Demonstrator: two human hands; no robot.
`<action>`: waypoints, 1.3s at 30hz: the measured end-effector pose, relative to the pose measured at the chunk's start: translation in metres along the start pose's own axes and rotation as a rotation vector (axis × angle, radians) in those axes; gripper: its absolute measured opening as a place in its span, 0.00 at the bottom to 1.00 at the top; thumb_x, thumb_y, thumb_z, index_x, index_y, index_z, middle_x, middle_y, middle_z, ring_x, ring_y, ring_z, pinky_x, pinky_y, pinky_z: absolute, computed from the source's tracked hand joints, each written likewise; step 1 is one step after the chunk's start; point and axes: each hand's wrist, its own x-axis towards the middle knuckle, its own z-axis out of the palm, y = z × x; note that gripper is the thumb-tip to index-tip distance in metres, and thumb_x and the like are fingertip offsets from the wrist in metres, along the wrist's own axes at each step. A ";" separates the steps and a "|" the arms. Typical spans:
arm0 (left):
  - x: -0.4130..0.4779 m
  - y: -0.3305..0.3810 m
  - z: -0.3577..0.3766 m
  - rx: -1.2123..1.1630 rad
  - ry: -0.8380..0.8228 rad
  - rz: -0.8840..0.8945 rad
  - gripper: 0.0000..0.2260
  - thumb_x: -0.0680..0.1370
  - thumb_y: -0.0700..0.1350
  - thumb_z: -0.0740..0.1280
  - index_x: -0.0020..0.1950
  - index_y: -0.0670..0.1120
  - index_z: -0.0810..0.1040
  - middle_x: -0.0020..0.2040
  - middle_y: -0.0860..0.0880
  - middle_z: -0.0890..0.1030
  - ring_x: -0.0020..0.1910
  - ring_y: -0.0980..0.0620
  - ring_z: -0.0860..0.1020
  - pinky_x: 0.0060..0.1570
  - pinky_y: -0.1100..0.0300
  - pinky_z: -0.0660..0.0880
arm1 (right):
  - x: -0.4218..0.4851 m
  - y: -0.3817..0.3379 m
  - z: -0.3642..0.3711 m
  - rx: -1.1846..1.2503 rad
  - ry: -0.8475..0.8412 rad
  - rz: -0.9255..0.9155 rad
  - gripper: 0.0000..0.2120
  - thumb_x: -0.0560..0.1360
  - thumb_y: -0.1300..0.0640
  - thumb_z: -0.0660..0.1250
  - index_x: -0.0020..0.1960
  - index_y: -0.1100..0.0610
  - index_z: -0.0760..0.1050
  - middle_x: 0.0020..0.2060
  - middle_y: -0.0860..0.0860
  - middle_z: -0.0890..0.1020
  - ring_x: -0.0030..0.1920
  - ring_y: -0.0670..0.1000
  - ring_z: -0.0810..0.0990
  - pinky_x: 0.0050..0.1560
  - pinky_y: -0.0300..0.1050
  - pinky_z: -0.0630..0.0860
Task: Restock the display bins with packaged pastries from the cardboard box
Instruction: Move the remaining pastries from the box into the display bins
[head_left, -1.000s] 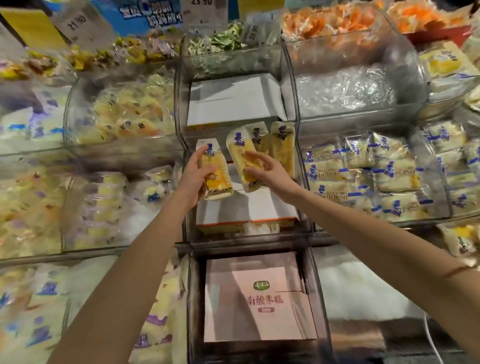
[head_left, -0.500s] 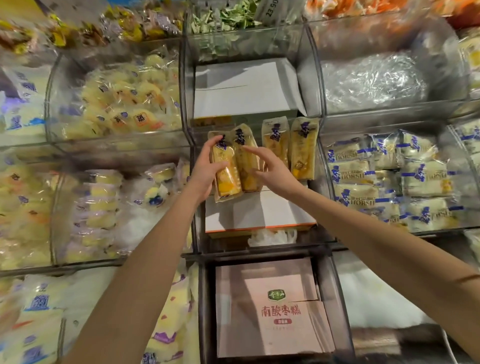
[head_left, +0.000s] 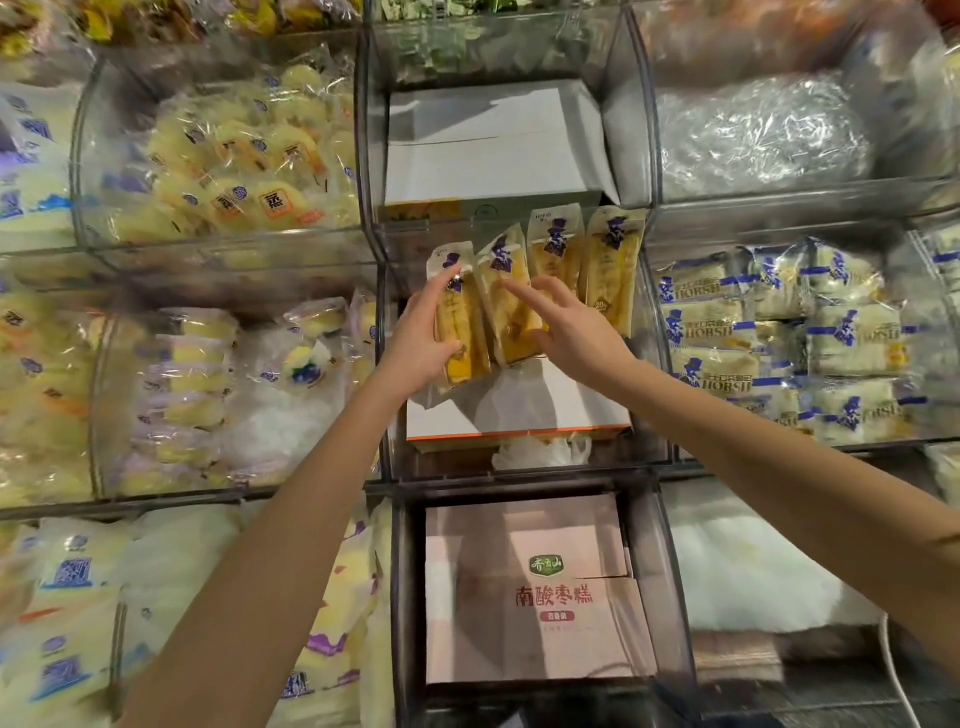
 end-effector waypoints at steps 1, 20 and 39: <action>0.000 0.000 0.001 0.004 0.025 0.002 0.39 0.74 0.31 0.69 0.77 0.59 0.58 0.75 0.47 0.63 0.72 0.51 0.63 0.64 0.57 0.67 | 0.000 0.001 0.001 -0.015 -0.021 -0.007 0.34 0.79 0.59 0.64 0.78 0.43 0.53 0.73 0.56 0.63 0.41 0.53 0.80 0.36 0.47 0.80; 0.000 -0.008 0.028 0.266 0.146 -0.042 0.37 0.78 0.35 0.66 0.77 0.64 0.54 0.79 0.46 0.52 0.69 0.45 0.71 0.59 0.55 0.74 | 0.014 -0.006 0.015 -0.295 0.073 0.003 0.45 0.76 0.52 0.69 0.80 0.46 0.41 0.79 0.56 0.39 0.47 0.58 0.80 0.30 0.46 0.77; -0.031 0.021 0.008 0.280 0.151 0.076 0.35 0.78 0.41 0.70 0.78 0.58 0.56 0.77 0.47 0.57 0.72 0.49 0.64 0.65 0.63 0.60 | -0.025 -0.015 -0.024 -0.214 -0.075 0.014 0.38 0.80 0.46 0.63 0.80 0.49 0.43 0.79 0.53 0.41 0.47 0.57 0.81 0.32 0.44 0.72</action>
